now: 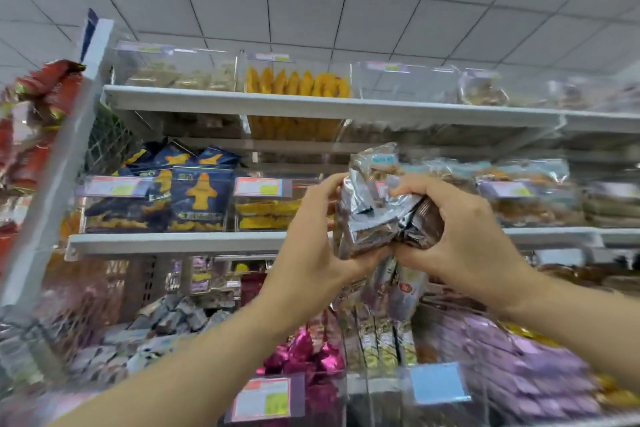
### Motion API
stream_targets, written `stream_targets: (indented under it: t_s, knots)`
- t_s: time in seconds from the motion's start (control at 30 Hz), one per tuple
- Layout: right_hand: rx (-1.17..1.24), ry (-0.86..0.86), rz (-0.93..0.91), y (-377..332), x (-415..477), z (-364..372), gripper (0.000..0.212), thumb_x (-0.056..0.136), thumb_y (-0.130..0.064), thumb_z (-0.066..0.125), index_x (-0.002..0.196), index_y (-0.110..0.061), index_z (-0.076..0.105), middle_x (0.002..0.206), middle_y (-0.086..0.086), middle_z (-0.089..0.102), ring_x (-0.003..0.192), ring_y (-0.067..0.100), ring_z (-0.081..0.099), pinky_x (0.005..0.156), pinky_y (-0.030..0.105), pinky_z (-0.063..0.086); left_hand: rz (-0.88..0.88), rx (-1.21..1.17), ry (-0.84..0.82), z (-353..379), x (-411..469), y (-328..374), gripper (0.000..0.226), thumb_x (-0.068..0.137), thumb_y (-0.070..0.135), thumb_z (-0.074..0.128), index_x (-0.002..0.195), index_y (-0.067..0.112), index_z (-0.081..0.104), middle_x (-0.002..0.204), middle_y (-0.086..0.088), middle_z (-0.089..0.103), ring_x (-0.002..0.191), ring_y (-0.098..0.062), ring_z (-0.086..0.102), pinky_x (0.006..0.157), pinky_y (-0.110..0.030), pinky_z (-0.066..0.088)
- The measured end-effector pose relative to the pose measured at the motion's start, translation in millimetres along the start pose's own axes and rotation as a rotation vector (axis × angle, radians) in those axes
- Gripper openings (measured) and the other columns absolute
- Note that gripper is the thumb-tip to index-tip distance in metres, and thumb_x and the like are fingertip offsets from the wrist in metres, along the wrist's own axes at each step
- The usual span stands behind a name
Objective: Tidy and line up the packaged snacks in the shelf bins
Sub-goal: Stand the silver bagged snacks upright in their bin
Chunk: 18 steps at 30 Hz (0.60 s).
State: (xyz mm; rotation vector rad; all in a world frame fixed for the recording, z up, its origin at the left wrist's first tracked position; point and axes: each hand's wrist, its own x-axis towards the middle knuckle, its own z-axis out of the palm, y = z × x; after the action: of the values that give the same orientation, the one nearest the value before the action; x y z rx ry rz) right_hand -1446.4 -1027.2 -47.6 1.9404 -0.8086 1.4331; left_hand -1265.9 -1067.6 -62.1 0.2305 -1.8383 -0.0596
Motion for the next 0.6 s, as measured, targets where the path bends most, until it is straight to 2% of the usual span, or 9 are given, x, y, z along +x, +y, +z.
stream_targets:
  t_s: [0.13, 0.2, 0.3, 0.37, 0.47, 0.53, 0.6]
  knots:
    - [-0.052, -0.028, 0.041, 39, -29, -3, 0.061, 0.059, -0.010, 0.085, 0.114, -0.018, 0.059, 0.112, -0.005, 0.061, 0.104, 0.004, 0.054, 0.089, 0.012, 0.041, -0.032, -0.065, -0.013, 46, -6, -24, 0.074, 0.070, 0.025, 0.082, 0.118, 0.055, 0.034, 0.122, 0.019, 0.050, 0.111, 0.001, 0.053, 0.091, -0.019, 0.046]
    - [-0.067, -0.041, 0.056, 59, -44, 2, 0.062, 0.059, -0.009, 0.085, 0.114, -0.018, 0.059, 0.115, -0.008, 0.059, 0.108, 0.003, 0.052, 0.093, 0.011, 0.039, -0.052, -0.066, -0.028, 66, -11, -38, 0.073, 0.069, 0.026, 0.082, 0.117, 0.054, 0.035, 0.120, 0.023, 0.049, 0.111, 0.006, 0.051, 0.094, -0.018, 0.044]
    - [-0.090, -0.078, 0.066, 87, -65, 14, 0.063, 0.056, -0.005, 0.087, 0.112, -0.013, 0.060, 0.111, -0.008, 0.059, 0.105, 0.004, 0.052, 0.092, 0.008, 0.036, -0.134, -0.114, -0.074, 90, -18, -64, 0.073, 0.070, 0.016, 0.082, 0.115, 0.052, 0.038, 0.118, 0.023, 0.051, 0.110, 0.005, 0.053, 0.094, -0.022, 0.046]
    - [-0.087, -0.133, 0.078, 104, -77, 23, 0.064, 0.056, -0.007, 0.087, 0.112, -0.020, 0.058, 0.115, -0.012, 0.055, 0.108, 0.003, 0.049, 0.095, 0.009, 0.035, -0.147, -0.056, -0.136, 100, -25, -76, 0.073, 0.072, 0.020, 0.082, 0.117, 0.052, 0.034, 0.121, 0.022, 0.047, 0.111, 0.007, 0.050, 0.096, -0.016, 0.043]
    - [-0.059, -0.249, 0.149, 125, -91, 33, 0.061, 0.062, -0.023, 0.082, 0.113, -0.034, 0.050, 0.118, -0.020, 0.053, 0.111, 0.000, 0.050, 0.095, 0.019, 0.040, -0.201, 0.027, -0.261, 110, -29, -94, 0.073, 0.074, 0.030, 0.079, 0.117, 0.055, 0.026, 0.124, 0.025, 0.042, 0.113, 0.014, 0.043, 0.090, -0.001, 0.033]
    - [-0.113, -0.347, 0.249, 133, -98, 37, 0.054, 0.068, -0.032, 0.079, 0.111, -0.041, 0.047, 0.115, -0.024, 0.052, 0.105, -0.002, 0.052, 0.089, 0.021, 0.044, -0.247, 0.112, -0.386, 114, -28, -104, 0.077, 0.075, 0.038, 0.077, 0.126, 0.054, 0.022, 0.129, 0.027, 0.039, 0.112, 0.016, 0.040, 0.086, 0.004, 0.030]
    - [-0.184, -0.434, 0.341, 138, -103, 38, 0.051, 0.074, -0.036, 0.076, 0.111, -0.045, 0.043, 0.112, -0.026, 0.049, 0.102, -0.002, 0.051, 0.085, 0.016, 0.043, -0.268, 0.190, -0.507, 116, -25, -111, 0.082, 0.077, 0.040, 0.075, 0.139, 0.046, 0.021, 0.132, 0.027, 0.038, 0.110, 0.014, 0.038, 0.081, 0.005, 0.026]
